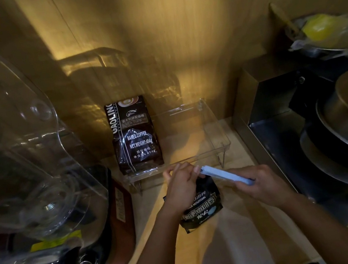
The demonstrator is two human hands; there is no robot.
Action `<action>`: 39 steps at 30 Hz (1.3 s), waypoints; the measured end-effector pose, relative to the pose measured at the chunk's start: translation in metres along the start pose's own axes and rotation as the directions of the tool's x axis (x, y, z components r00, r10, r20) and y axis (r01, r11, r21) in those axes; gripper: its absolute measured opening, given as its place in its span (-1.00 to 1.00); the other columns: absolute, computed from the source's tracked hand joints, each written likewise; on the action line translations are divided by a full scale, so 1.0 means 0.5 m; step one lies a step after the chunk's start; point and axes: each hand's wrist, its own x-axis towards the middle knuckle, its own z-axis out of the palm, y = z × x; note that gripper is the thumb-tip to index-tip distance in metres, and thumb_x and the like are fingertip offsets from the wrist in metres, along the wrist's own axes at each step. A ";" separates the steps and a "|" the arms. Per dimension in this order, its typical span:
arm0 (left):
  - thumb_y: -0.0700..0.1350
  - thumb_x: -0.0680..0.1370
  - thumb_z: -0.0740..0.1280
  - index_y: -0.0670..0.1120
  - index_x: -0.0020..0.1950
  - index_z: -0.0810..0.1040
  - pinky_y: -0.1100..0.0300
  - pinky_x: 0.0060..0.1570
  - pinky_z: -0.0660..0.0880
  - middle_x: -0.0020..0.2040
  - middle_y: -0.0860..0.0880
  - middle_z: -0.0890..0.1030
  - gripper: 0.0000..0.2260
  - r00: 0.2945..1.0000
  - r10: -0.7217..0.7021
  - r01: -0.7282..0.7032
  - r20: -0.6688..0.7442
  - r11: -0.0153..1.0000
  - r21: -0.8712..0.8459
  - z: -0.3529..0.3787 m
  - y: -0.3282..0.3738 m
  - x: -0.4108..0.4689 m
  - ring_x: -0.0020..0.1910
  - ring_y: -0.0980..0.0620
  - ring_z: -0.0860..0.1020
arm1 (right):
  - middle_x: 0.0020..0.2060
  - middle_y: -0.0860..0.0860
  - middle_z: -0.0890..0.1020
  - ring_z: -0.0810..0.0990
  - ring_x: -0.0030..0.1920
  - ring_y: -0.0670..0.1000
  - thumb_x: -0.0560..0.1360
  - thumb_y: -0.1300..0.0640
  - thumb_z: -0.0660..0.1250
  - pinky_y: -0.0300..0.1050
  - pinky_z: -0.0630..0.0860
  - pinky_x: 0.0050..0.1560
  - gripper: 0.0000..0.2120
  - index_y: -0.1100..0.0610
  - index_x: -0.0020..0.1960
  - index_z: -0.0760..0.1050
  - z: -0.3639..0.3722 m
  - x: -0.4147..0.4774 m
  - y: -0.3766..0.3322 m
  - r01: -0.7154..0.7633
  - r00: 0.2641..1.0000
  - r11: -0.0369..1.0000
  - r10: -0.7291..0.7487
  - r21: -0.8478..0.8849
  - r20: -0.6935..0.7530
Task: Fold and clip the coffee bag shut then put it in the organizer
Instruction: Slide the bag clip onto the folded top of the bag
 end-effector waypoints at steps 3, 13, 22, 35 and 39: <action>-0.11 0.59 0.13 -0.04 -0.21 0.55 0.23 -0.08 0.07 -0.28 0.15 0.42 -0.74 1.000 0.012 -0.012 0.018 1.000 -0.001 0.001 0.002 0.003 -0.08 0.10 0.32 | -0.25 -0.06 0.62 0.56 -0.24 -0.14 0.29 0.21 0.51 -0.34 0.44 -0.23 -0.70 0.01 -0.01 0.62 -0.012 0.007 0.000 -0.058 0.997 0.985 0.048 0.161 0.064; -0.13 0.49 0.33 -0.04 -0.14 0.59 0.20 -0.06 0.14 -0.26 0.22 0.41 -0.94 0.997 0.005 -0.006 0.074 1.000 0.006 -0.001 0.010 0.003 -0.05 0.07 0.33 | -0.25 -0.09 0.52 0.48 -0.27 -0.27 0.44 0.13 0.36 -0.43 0.38 -0.23 -0.92 -0.04 -0.18 0.56 -0.045 0.009 0.027 -0.197 0.923 0.966 0.124 0.170 0.363; -0.27 0.40 0.38 0.17 -0.29 0.46 0.07 -0.14 0.41 -0.29 0.19 0.48 -0.69 0.997 -0.069 0.068 -0.016 0.995 -0.079 0.002 -0.001 -0.011 -0.15 0.01 0.48 | -0.03 -0.08 0.54 0.51 0.01 -0.06 0.50 0.08 0.26 -0.20 0.40 -0.03 -0.83 -0.21 -0.07 0.48 -0.075 0.032 0.031 -0.146 0.879 0.987 0.099 0.064 0.466; -0.11 0.51 0.29 0.00 -0.19 0.48 0.20 -0.18 0.07 -0.21 0.10 0.50 -0.92 0.995 -0.030 0.052 -0.091 0.966 0.252 0.006 0.025 -0.028 -0.16 0.12 0.33 | -0.07 0.01 0.57 0.52 -0.06 -0.01 0.45 0.09 0.33 -0.07 0.46 -0.07 -0.85 -0.04 0.01 0.47 -0.093 0.085 0.025 -0.016 0.849 0.986 0.101 -0.167 0.518; -0.10 0.51 0.28 -0.01 -0.22 0.46 0.21 -0.20 0.03 -0.21 0.10 0.45 -0.89 0.990 -0.035 0.068 -0.133 0.965 0.254 0.011 0.032 -0.036 -0.14 0.10 0.32 | -0.09 -0.11 0.53 0.47 -0.07 -0.13 0.43 0.12 0.35 -0.26 0.38 -0.09 -0.82 0.00 0.03 0.51 -0.089 0.096 0.025 0.041 0.857 0.991 0.030 -0.126 0.514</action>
